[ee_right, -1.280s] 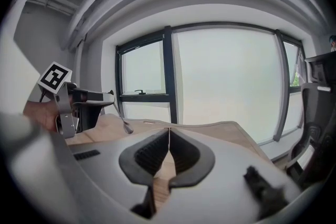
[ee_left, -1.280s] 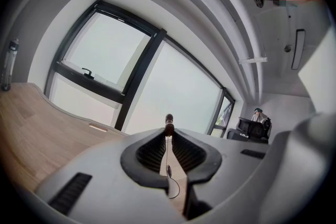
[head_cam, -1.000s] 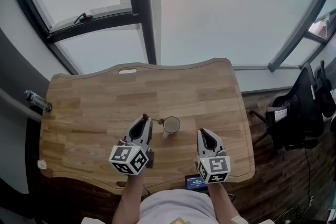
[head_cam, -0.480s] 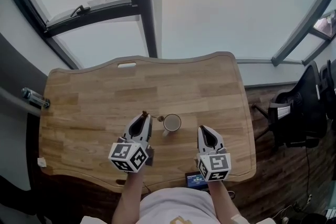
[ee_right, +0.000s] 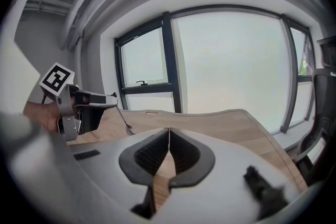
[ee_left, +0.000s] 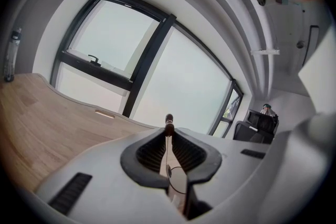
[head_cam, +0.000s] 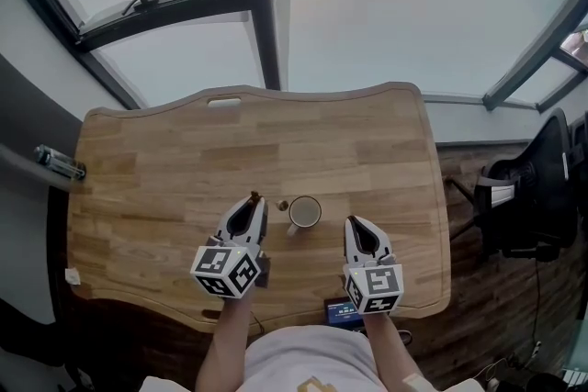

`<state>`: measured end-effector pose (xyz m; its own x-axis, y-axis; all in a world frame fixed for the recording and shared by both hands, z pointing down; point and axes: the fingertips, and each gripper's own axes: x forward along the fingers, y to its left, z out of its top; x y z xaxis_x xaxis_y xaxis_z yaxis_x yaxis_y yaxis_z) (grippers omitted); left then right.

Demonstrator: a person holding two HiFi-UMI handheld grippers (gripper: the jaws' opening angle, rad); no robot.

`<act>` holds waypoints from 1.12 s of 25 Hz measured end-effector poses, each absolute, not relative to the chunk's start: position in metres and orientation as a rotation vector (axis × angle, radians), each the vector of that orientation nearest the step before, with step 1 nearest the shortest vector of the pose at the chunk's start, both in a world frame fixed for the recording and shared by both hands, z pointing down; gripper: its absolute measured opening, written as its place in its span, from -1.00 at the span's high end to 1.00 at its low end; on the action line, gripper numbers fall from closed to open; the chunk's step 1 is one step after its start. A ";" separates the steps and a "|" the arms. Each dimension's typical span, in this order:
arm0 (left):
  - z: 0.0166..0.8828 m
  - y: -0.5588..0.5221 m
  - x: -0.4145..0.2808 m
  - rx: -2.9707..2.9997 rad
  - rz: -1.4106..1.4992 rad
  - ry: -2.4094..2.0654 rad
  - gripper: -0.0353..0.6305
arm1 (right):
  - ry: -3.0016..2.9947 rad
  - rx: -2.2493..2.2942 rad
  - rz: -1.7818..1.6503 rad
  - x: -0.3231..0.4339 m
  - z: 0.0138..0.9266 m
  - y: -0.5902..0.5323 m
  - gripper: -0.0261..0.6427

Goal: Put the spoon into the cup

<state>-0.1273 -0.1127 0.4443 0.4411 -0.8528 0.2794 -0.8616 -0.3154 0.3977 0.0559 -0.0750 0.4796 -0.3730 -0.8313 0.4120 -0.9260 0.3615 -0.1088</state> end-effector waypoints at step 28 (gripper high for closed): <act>0.474 -0.122 -0.118 2.154 0.070 -1.399 0.76 | -2.316 1.519 0.556 0.062 0.509 -0.085 0.83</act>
<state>-0.1182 -0.1223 0.4740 0.4532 -0.8254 0.3367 -0.8548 -0.2952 0.4268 0.0617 -0.0848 0.5090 -0.3861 -0.7985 0.4619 -0.9212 0.3604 -0.1469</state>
